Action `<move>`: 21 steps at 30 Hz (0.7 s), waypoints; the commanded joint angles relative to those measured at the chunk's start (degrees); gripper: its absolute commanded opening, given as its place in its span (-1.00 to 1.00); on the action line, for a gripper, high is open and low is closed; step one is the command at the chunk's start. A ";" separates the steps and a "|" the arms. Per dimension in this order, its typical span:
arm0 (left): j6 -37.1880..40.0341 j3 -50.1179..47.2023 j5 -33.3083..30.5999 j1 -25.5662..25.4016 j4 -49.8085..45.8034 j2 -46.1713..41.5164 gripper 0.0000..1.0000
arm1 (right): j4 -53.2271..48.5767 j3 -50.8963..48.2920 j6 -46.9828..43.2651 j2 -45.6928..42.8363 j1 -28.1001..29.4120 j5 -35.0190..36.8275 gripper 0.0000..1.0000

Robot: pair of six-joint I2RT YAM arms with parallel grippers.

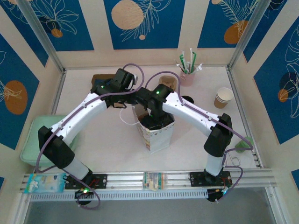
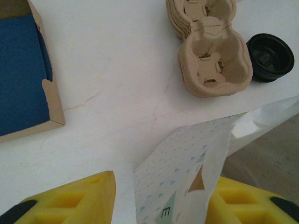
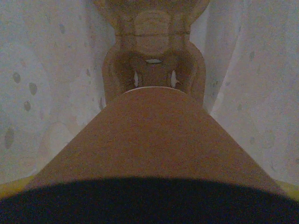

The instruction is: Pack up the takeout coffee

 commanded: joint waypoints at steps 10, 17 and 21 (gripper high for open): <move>0.92 1.25 0.22 0.33 -1.00 1.03 -0.26 | -0.21 -1.52 -0.60 0.25 -0.34 -0.70 -0.22; 1.18 1.50 -0.10 0.33 -1.24 1.30 -0.40 | 0.82 -2.42 -0.53 -0.12 -0.85 -1.13 -0.23; 1.18 1.43 -0.28 0.39 -1.47 1.21 -0.45 | 1.49 -3.24 -0.34 -0.10 -0.95 -1.52 -0.24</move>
